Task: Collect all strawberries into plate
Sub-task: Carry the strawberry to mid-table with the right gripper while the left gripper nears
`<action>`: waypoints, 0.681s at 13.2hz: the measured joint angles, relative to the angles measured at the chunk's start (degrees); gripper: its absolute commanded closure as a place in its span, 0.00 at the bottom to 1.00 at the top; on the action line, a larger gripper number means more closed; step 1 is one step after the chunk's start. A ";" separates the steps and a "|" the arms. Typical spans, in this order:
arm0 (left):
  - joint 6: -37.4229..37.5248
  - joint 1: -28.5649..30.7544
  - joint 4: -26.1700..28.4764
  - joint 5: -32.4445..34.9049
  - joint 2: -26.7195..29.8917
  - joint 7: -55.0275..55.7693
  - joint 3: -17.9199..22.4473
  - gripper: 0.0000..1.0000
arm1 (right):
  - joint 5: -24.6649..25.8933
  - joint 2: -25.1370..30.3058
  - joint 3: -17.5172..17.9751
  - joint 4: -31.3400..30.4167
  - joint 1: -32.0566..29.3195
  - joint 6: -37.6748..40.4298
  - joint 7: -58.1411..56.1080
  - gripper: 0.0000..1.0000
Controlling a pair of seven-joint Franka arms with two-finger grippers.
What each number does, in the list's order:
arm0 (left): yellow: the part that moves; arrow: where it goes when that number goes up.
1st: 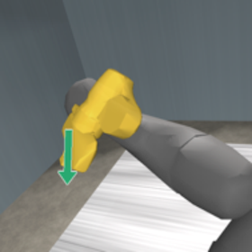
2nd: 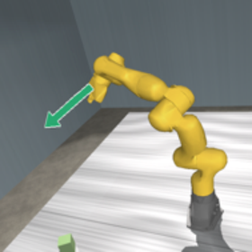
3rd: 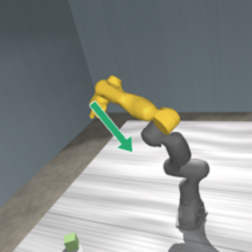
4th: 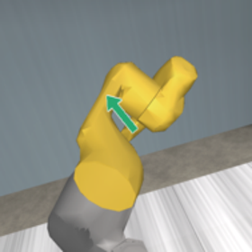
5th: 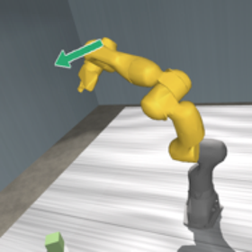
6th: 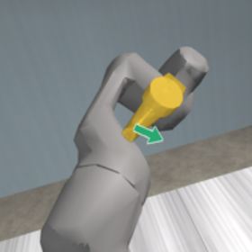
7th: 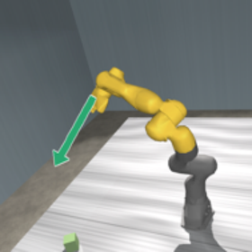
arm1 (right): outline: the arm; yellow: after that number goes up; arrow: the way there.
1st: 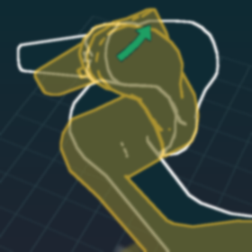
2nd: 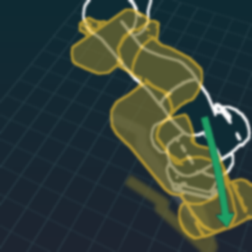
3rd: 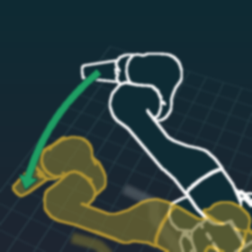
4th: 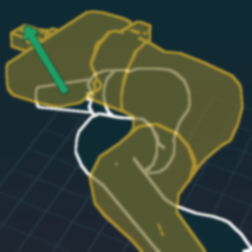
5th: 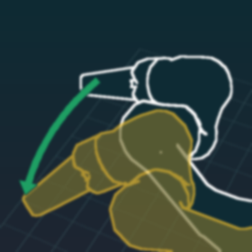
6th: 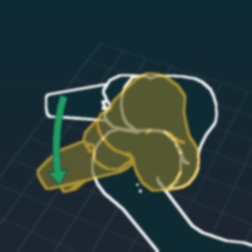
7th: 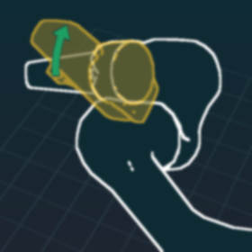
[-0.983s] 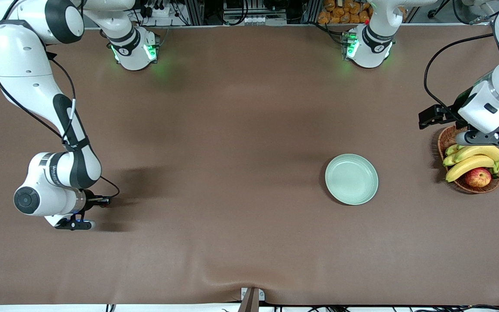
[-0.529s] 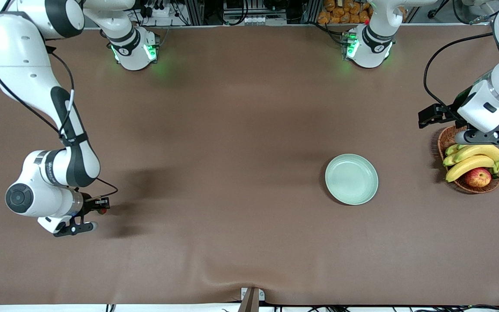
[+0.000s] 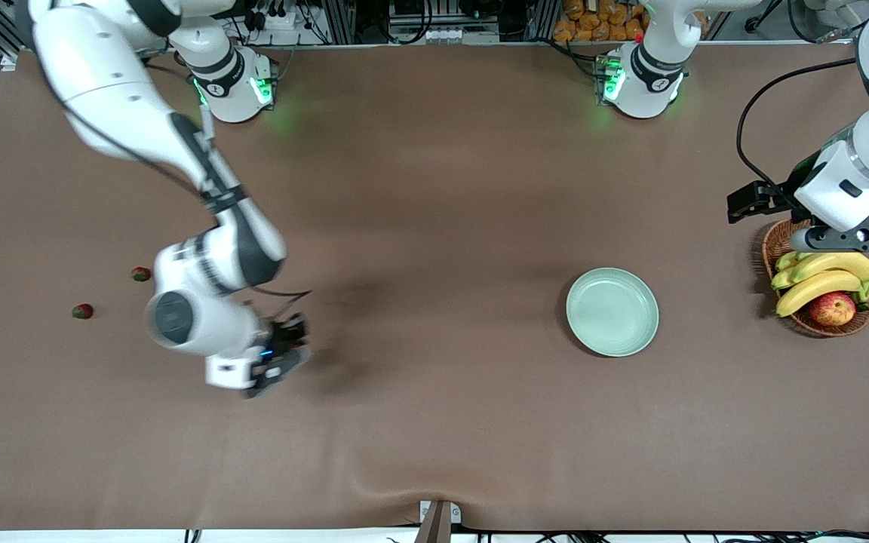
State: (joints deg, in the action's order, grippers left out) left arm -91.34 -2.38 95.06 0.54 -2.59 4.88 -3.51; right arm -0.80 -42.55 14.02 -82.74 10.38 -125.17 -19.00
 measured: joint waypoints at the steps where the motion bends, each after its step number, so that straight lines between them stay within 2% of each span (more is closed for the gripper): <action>1: 0.00 0.00 0.19 0.00 0.00 0.00 0.00 0.00 | 0.00 -0.36 0.08 -0.03 3.54 -2.82 2.09 1.00; 5: 0.00 0.00 0.89 0.00 0.01 0.00 -0.02 0.00 | 0.05 -3.05 0.01 -0.05 15.98 -11.90 12.51 1.00; 9: 0.00 0.00 1.03 0.00 0.15 0.00 -0.02 0.00 | 0.10 -6.03 -0.79 0.26 23.68 -18.75 23.96 1.00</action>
State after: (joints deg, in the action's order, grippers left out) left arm -91.34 -2.38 96.09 0.54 -2.43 4.88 -3.53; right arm -0.70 -48.58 13.23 -82.49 34.06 -143.92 4.96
